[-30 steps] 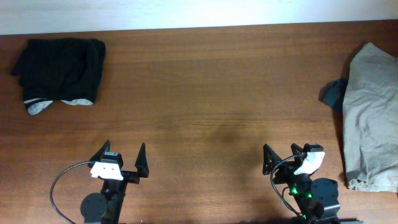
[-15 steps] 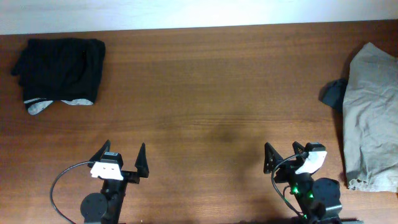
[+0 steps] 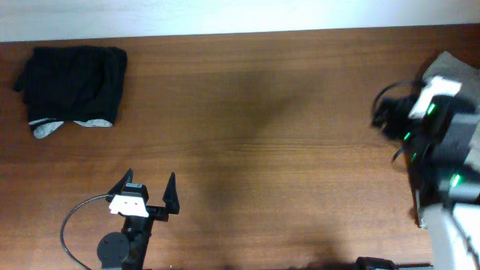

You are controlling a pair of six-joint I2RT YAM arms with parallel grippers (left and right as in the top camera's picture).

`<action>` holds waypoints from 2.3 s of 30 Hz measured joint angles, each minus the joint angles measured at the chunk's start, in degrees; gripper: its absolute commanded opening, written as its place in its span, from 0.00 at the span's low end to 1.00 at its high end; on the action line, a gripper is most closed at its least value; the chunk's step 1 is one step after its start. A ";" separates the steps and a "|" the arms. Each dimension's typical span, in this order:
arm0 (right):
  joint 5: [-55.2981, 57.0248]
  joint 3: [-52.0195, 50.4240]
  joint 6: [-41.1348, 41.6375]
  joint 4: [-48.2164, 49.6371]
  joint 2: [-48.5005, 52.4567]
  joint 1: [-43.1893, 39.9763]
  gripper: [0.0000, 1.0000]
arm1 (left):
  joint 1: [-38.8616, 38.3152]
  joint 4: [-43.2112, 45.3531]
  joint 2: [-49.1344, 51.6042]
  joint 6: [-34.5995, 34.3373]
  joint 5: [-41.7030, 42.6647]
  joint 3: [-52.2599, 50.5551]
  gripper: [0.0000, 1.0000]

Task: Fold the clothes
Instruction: 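Reach the right gripper to the khaki shorts pile at right edge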

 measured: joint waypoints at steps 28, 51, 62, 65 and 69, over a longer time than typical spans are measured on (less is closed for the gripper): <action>5.90 11.17 -1.51 13.09 51.65 -23.67 0.56 | 0.00 0.00 0.00 0.02 0.02 0.00 0.99; 3.80 23.50 -1.49 -5.64 42.60 -24.63 0.04 | 0.00 0.00 0.00 0.02 0.02 0.00 0.99; 1.66 26.56 -1.31 -8.00 27.26 -22.08 0.04 | 0.00 0.00 0.00 0.00 0.02 0.00 0.99; 1.42 27.74 -1.33 -5.60 22.14 -19.34 0.04 | 0.00 0.00 0.00 0.02 0.02 0.00 0.99; 2.67 28.89 -1.31 -4.50 19.21 -18.67 0.04 | 0.00 0.00 0.00 0.00 0.02 0.00 0.99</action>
